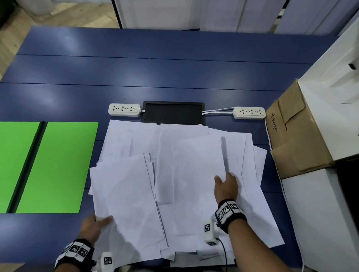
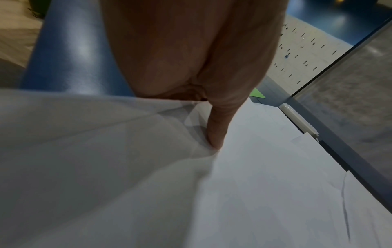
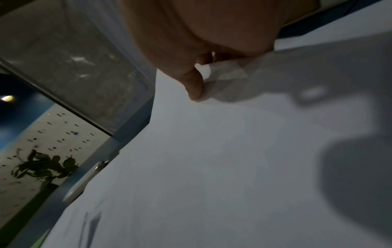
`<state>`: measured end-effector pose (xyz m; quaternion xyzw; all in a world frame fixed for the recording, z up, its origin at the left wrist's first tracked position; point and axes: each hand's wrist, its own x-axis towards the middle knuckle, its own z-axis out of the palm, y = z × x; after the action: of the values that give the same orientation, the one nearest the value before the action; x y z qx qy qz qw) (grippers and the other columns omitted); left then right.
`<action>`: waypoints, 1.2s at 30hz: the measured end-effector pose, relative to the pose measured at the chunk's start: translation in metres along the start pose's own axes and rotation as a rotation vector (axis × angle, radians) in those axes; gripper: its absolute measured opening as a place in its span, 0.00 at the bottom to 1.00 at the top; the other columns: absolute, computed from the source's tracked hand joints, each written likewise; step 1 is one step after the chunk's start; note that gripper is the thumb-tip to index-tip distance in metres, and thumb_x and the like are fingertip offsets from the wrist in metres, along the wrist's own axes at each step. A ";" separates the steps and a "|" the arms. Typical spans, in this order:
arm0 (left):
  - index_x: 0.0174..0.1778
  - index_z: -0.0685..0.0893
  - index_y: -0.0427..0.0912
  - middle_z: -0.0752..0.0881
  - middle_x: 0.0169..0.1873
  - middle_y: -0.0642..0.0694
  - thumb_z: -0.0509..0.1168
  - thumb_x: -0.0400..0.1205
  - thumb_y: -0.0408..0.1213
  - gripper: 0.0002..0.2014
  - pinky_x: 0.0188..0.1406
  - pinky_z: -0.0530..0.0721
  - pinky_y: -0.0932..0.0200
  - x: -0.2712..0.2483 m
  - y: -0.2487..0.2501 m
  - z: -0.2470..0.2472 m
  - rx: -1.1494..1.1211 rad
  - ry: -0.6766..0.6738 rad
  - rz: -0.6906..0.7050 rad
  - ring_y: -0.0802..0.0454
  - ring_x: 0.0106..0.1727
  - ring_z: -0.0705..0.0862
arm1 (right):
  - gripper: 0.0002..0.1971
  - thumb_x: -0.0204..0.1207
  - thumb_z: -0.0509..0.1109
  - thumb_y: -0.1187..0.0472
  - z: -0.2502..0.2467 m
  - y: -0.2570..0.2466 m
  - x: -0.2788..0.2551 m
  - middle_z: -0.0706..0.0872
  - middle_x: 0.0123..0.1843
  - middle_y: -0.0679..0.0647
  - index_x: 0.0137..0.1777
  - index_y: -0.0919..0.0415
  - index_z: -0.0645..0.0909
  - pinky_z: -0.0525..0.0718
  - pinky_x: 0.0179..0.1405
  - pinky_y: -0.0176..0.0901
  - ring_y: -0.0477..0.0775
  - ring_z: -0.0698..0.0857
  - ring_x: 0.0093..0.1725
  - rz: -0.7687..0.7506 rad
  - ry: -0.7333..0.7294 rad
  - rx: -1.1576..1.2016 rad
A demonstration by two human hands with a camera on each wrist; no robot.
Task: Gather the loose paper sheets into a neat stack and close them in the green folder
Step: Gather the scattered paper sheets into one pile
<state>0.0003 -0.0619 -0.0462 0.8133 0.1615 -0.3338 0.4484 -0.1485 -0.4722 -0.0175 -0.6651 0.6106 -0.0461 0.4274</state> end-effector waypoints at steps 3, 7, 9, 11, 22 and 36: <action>0.55 0.86 0.25 0.90 0.41 0.31 0.73 0.79 0.23 0.10 0.40 0.84 0.53 0.000 -0.001 -0.001 0.012 -0.001 0.009 0.42 0.38 0.87 | 0.23 0.86 0.66 0.59 0.022 -0.025 -0.005 0.74 0.76 0.68 0.75 0.73 0.72 0.79 0.71 0.56 0.72 0.80 0.71 0.031 -0.033 -0.030; 0.55 0.87 0.27 0.92 0.44 0.29 0.74 0.78 0.25 0.10 0.44 0.87 0.48 0.004 -0.005 -0.003 0.020 0.000 -0.008 0.39 0.40 0.89 | 0.26 0.81 0.70 0.54 0.045 -0.042 -0.010 0.79 0.73 0.65 0.74 0.65 0.69 0.82 0.66 0.59 0.71 0.83 0.67 0.093 -0.064 -0.068; 0.55 0.88 0.28 0.92 0.44 0.29 0.74 0.78 0.25 0.10 0.46 0.87 0.46 0.004 -0.005 -0.003 0.020 0.000 -0.006 0.38 0.41 0.89 | 0.25 0.74 0.75 0.56 0.052 -0.042 -0.009 0.87 0.63 0.61 0.67 0.58 0.68 0.81 0.65 0.58 0.67 0.87 0.60 0.105 -0.074 -0.084; 0.54 0.88 0.28 0.92 0.43 0.30 0.75 0.77 0.25 0.10 0.46 0.87 0.46 0.004 -0.004 -0.003 0.028 0.011 0.002 0.39 0.40 0.89 | 0.24 0.70 0.75 0.62 0.055 -0.041 -0.010 0.90 0.56 0.57 0.63 0.56 0.69 0.81 0.64 0.57 0.65 0.89 0.54 0.097 -0.094 -0.082; 0.53 0.87 0.24 0.90 0.43 0.29 0.75 0.77 0.23 0.10 0.47 0.83 0.49 0.009 -0.004 -0.004 0.054 -0.002 0.016 0.40 0.42 0.87 | 0.23 0.81 0.70 0.59 -0.041 0.022 0.007 0.72 0.74 0.64 0.75 0.65 0.76 0.81 0.67 0.60 0.70 0.78 0.69 0.010 0.010 -0.431; 0.51 0.87 0.27 0.91 0.44 0.28 0.81 0.69 0.34 0.19 0.45 0.86 0.47 0.009 -0.005 -0.005 0.090 0.015 -0.010 0.38 0.41 0.88 | 0.19 0.80 0.71 0.68 -0.068 0.055 -0.016 0.88 0.62 0.64 0.69 0.60 0.73 0.84 0.53 0.54 0.70 0.88 0.58 0.081 0.135 -0.136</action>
<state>0.0062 -0.0550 -0.0537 0.8342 0.1539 -0.3371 0.4085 -0.2343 -0.4877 -0.0015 -0.6628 0.6660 -0.0322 0.3408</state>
